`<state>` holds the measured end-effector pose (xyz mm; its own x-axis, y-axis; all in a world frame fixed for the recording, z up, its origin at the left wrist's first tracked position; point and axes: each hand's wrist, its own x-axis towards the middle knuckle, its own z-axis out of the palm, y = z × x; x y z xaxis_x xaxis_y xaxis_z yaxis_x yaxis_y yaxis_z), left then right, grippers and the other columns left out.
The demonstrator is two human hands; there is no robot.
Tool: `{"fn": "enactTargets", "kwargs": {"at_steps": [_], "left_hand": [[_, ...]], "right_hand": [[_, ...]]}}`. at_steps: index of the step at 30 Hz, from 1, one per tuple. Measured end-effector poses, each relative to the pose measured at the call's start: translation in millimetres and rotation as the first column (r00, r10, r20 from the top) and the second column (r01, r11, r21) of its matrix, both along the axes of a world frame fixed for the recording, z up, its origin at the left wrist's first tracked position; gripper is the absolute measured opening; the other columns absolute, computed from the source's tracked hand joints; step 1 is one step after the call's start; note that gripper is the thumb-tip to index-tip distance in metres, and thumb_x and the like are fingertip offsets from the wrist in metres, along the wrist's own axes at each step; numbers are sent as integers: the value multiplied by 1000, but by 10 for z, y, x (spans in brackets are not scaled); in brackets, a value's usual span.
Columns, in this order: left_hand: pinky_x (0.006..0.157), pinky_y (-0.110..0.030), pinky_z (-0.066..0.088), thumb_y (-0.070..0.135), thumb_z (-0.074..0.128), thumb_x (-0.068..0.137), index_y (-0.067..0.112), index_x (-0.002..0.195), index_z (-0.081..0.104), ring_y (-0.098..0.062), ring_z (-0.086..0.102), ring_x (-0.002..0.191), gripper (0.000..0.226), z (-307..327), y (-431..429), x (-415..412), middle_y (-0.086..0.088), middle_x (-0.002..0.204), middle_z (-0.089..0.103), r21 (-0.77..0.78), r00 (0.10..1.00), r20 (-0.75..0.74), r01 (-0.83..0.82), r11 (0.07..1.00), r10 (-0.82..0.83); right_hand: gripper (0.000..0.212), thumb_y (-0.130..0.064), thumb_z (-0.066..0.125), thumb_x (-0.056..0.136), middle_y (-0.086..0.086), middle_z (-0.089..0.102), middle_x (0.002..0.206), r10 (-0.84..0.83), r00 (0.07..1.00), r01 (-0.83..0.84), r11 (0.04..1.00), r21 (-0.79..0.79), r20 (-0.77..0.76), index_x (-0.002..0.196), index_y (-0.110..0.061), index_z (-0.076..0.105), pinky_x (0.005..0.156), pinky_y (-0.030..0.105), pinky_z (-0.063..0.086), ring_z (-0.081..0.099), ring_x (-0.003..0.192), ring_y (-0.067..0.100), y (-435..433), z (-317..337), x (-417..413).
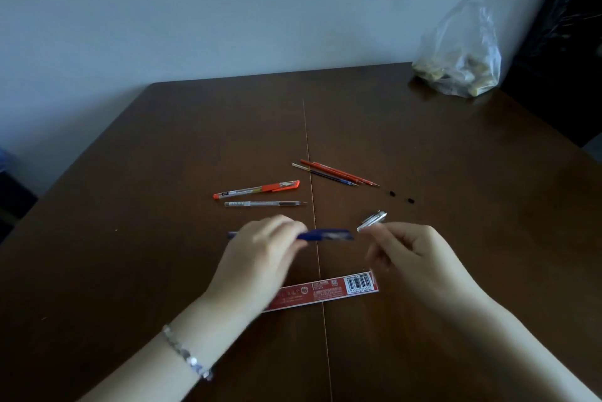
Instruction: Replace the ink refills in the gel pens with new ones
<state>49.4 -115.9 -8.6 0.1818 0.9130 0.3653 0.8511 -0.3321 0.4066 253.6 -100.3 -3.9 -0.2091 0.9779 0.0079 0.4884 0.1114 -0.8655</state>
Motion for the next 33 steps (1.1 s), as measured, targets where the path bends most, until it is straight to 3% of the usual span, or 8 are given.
{"fn": "enactTargets", "kwargs": {"at_steps": [3,6,12,17,21,24,28,33], "left_hand": [[79,-29,44,13,61,83,10,94,64,-20,56,90,13,-161,243,-329,-4,94,62,-98,983,1,-181,979,182],[82,-35,42,13,62,83,8,95,66,-25,52,96,14,-250,403,-571,-9,94,61,-104,956,-98,-285,953,275],[79,-43,50,8,67,78,2,103,64,-32,57,91,27,-274,475,-545,-15,94,64,-2,949,-187,-257,966,252],[80,-40,50,3,70,73,5,100,66,-28,61,90,27,-171,389,-136,-12,94,66,142,974,-179,-113,983,138],[81,-43,49,3,65,77,9,98,67,-30,61,93,21,-128,507,13,-10,96,69,184,962,-243,-84,979,128],[85,-40,42,8,49,90,14,110,61,-28,51,105,24,-103,744,-91,-7,113,63,-21,918,-347,-211,977,191],[81,-36,44,19,48,91,15,104,63,-25,49,101,19,-61,983,-164,-8,110,60,-237,885,-450,-248,939,120],[79,-34,40,18,46,92,13,100,59,-24,48,98,15,-106,1036,-223,-7,107,58,-145,827,-560,-157,977,50]], "right_hand": [[19,-22,52,89,-12,60,63,-155,985,144,982,126,81,79,-18,68,44,5,37,52,47,-4,138,-41,125],[19,-16,54,88,-6,65,83,-231,955,200,965,170,186,99,-20,69,48,5,36,52,60,1,279,-179,252],[25,-26,59,85,-5,51,98,-152,897,109,986,125,415,109,-22,62,71,21,40,50,85,11,479,-307,221],[21,-31,61,83,-5,50,96,-158,871,103,985,141,465,102,-22,65,64,22,39,50,83,12,488,-344,129],[12,-26,59,85,-6,54,92,-133,895,67,984,166,425,93,-21,66,62,18,37,49,79,9,406,-323,179],[4,-22,64,82,-7,61,84,-141,937,79,977,200,318,85,-23,66,61,12,40,54,74,4,269,-307,262],[9,-20,70,76,-13,62,73,-150,954,102,976,192,261,77,-27,64,64,4,41,57,70,4,152,-294,319],[8,-20,70,77,-12,63,75,-149,968,116,979,168,202,79,-26,65,62,1,40,56,69,3,129,-210,296]]}}
